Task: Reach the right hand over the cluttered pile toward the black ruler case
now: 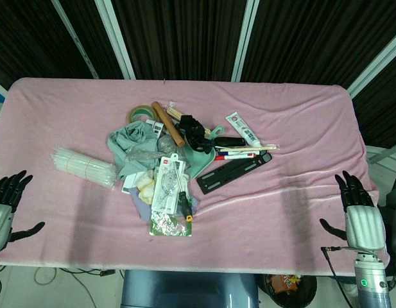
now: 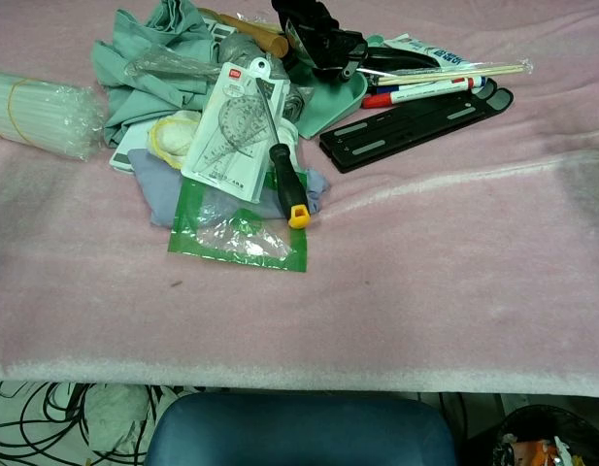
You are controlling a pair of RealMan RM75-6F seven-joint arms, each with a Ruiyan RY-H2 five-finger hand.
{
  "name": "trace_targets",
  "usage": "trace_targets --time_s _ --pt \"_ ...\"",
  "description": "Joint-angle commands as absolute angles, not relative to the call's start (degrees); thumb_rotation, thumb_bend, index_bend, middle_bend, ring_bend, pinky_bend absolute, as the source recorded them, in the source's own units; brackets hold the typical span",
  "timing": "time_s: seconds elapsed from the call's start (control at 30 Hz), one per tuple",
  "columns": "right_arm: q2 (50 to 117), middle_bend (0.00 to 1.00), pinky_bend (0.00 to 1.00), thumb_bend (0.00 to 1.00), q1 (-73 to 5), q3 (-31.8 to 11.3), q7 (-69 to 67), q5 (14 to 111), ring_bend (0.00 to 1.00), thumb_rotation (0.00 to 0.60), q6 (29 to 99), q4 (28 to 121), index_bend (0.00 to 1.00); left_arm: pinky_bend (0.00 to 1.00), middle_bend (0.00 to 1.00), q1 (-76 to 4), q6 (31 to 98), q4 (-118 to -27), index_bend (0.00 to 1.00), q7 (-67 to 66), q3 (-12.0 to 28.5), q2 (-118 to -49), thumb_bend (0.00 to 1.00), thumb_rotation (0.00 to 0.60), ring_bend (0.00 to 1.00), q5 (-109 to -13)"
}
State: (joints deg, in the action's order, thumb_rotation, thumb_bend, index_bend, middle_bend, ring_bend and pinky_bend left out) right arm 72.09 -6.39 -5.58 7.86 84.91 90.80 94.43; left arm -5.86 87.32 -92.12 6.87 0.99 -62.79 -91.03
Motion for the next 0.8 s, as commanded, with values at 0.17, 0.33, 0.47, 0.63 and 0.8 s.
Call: trace_targets --time_s 0.17,0.33,0.47,0.63,0.8 --pt "72.0 0.00 0.21 0.11 -6.3 -5.7 7.9 85.3 0.00 0.600 90.4 94.9 0.00 0.00 0.00 -5.7 87.5 -92.1 0.00 7.1 0.9 -62.7 0.00 0.600 0.00 -91.1" --pt "72.0 0.00 0.21 0.09 -7.0 -6.2 7.8 85.7 0.00 0.600 89.6 97.2 0.00 0.00 0.00 -5.6 87.8 -92.1 0.00 7.5 1.0 -62.6 0.00 0.600 0.00 -91.0" --pt "72.5 0.00 0.21 0.06 -9.2 -7.7 9.4 84.6 0.00 0.600 86.7 100.4 0.00 0.00 0.00 -5.7 87.4 -92.0 0.00 7.9 1.1 -62.6 0.00 0.600 0.00 -90.7" --pt "74.4 0.00 0.21 0.06 -15.3 -12.0 13.2 79.5 0.00 0.600 79.0 105.3 0.00 0.00 0.00 -5.9 87.0 -92.2 0.00 7.9 1.1 -62.5 0.00 0.600 0.00 -90.5" --pt "78.4 0.00 0.21 0.08 -23.2 -17.0 18.1 72.8 0.00 0.600 71.1 104.9 0.00 0.00 0.00 -6.0 86.3 -92.5 0.00 8.1 1.1 -62.3 0.00 0.600 0.00 -90.0"
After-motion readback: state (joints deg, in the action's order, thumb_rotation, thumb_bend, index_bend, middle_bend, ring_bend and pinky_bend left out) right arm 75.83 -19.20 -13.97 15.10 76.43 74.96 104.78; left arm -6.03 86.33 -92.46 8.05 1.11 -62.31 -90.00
